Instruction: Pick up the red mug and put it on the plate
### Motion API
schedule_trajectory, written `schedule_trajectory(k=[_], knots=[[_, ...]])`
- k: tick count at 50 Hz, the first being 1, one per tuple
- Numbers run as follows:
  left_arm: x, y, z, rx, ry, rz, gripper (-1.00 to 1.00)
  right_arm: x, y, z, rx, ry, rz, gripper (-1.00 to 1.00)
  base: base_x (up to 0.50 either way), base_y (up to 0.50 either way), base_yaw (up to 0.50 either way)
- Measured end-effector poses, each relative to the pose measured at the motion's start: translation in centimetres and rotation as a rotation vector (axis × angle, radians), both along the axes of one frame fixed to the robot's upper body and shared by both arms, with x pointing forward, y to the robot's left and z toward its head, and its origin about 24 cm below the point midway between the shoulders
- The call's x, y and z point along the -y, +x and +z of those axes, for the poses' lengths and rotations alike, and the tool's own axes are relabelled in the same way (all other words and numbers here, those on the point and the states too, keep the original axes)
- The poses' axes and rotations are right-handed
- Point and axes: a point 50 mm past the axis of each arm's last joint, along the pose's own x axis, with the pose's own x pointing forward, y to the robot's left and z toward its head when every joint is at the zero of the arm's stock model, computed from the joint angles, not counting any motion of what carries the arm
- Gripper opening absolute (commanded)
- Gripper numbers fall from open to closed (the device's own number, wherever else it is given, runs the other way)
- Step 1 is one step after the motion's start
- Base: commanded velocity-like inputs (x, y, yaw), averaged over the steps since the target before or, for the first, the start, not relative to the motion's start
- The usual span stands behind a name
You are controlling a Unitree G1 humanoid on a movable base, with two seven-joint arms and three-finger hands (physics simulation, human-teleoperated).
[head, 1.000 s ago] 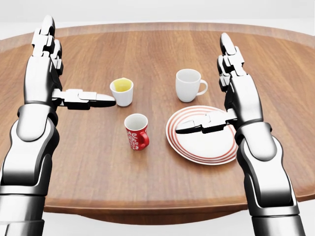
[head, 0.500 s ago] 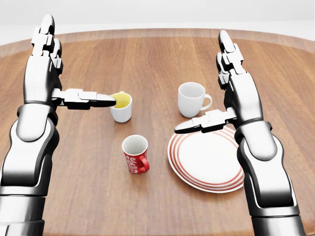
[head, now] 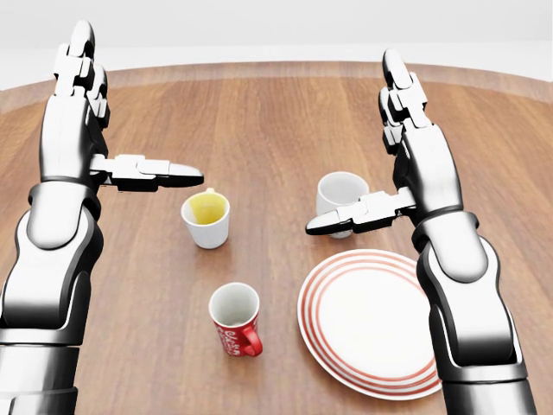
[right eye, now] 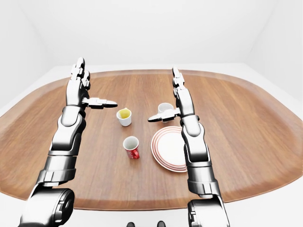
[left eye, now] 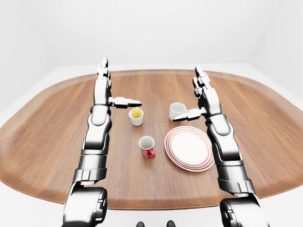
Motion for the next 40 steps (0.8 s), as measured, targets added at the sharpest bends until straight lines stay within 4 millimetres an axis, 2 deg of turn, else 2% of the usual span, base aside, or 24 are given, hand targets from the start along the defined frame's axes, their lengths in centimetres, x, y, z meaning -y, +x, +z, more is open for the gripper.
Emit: schedule_trajectory(k=[40], knots=[[-0.06,-0.23,0.27,0.016,0.002,0.001,1.0,-0.33,-0.09,0.14,0.006,-0.013,0.016,1.0,0.27,0.0,0.0]])
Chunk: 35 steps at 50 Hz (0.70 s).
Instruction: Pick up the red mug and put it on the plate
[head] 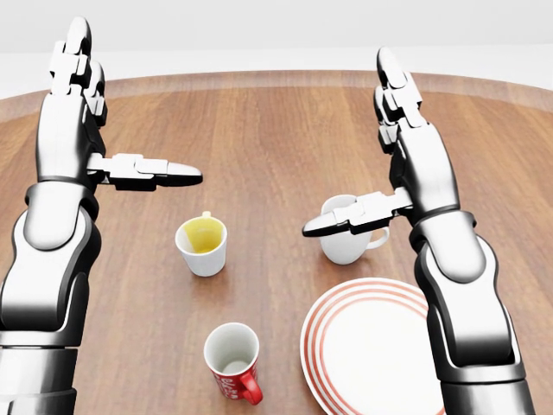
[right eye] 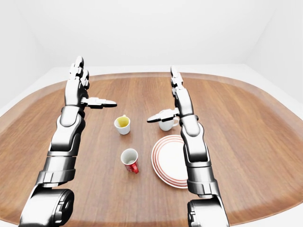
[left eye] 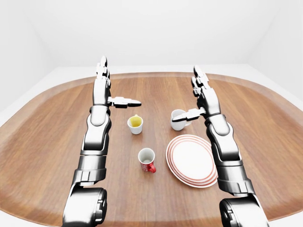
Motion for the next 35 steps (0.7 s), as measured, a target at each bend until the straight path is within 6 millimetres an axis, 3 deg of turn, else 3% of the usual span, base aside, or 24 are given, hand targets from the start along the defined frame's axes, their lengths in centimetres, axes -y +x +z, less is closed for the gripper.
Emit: schedule_trajectory(k=[35], knots=[[-0.2,0.0,-0.1,-0.005,-0.003,0.001,1.0,-2.8,1.4,-1.4,-0.104,-0.303,0.136,1.0,0.02,0.0,0.0]])
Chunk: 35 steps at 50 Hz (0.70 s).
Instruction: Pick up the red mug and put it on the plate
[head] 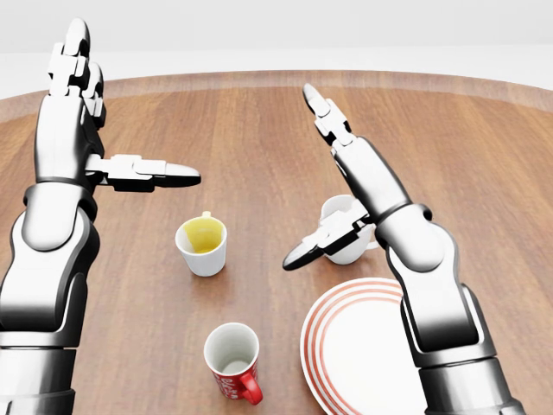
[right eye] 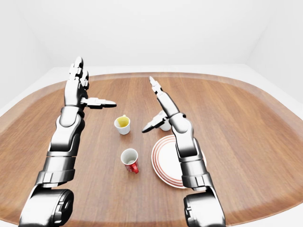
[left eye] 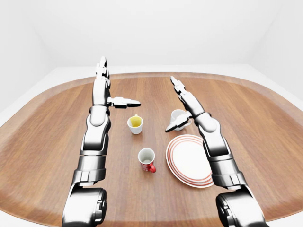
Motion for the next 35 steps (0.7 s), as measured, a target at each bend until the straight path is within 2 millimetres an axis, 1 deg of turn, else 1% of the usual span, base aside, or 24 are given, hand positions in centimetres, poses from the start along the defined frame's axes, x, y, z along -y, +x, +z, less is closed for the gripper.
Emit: schedule_trajectory(k=[17,27,35], knots=[[0.2,0.1,0.0,-0.003,0.003,-0.003,1.0,-2.3,0.4,-0.7,-0.049,-0.129,0.08,1.0,0.0,0.0,0.0],[0.2,0.2,0.0,-0.004,0.004,-0.004,1.0,-3.6,0.7,-1.9,-0.102,-0.185,0.109,1.0,0.0,0.0,0.0],[0.1,0.2,0.0,-0.008,0.004,-0.002,1.0,-4.5,0.9,-3.3,-0.159,-0.22,0.126,1.0,0.0,0.0,0.0]])
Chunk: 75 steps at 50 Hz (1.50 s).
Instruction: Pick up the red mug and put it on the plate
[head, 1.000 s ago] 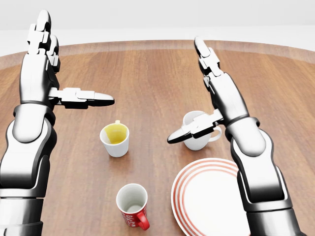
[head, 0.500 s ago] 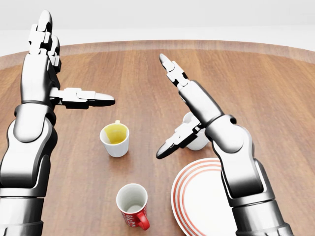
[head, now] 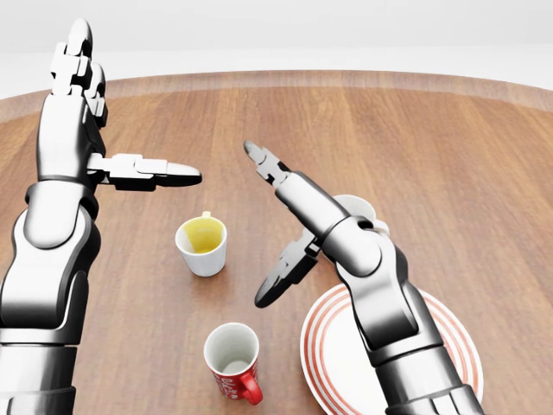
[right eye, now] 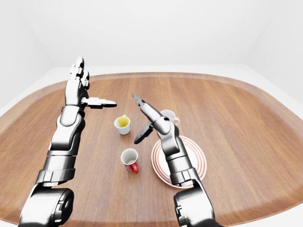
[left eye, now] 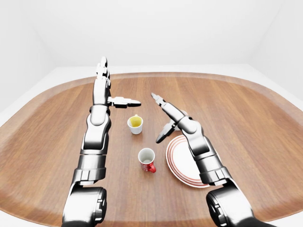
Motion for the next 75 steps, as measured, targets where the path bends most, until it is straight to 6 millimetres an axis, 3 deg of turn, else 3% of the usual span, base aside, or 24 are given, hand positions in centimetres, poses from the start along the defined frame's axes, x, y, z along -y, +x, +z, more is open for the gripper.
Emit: schedule_trajectory(k=[26,75], knots=[[-0.3,0.1,-0.1,-0.007,-0.003,0.005,1.0,-2.2,-0.2,-4.0,-0.147,-0.081,0.028,1.0,0.0,0.0,0.0],[-0.3,0.1,0.1,-0.002,-0.005,0.003,1.0,-5.1,-1.2,-8.4,-0.315,-0.185,0.06,1.0,0.0,0.0,0.0]])
